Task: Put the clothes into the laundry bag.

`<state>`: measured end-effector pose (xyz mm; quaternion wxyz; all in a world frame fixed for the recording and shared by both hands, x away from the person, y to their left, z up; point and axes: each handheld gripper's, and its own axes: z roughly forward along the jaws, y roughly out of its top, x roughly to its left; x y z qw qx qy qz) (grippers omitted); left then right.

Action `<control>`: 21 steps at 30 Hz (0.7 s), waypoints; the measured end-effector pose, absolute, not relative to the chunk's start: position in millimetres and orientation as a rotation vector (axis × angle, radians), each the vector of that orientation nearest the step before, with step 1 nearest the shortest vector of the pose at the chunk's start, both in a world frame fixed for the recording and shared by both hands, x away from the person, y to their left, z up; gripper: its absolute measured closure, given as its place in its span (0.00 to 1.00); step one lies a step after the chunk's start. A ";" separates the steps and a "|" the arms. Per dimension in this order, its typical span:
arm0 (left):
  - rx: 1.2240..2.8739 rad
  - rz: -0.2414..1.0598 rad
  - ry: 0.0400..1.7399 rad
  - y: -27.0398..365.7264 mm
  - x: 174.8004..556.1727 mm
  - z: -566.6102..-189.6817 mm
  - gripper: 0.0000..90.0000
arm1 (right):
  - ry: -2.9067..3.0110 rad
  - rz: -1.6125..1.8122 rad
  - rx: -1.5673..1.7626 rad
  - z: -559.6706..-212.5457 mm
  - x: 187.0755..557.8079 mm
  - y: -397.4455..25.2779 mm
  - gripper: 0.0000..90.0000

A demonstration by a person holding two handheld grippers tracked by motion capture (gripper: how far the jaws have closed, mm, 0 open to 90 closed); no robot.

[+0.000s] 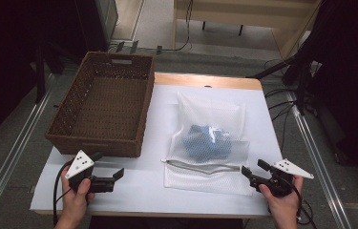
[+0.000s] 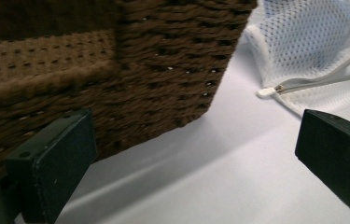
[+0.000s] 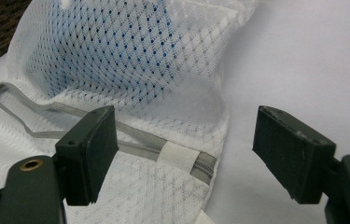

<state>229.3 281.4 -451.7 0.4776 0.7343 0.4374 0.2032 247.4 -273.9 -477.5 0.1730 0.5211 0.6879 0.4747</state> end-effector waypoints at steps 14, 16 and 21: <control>1.757 0.545 1.101 315.7 227.8 -449.1 0.00 | 1.947 1.339 1.482 -478.5 246.6 -277.6 0.25; 1.742 0.543 1.110 320.8 227.5 -448.5 0.00 | 1.950 1.339 1.485 -478.9 246.7 -276.8 0.25; 1.713 0.552 1.138 336.3 228.9 -448.0 0.00 | 1.947 1.340 1.489 -479.2 246.5 -278.4 0.25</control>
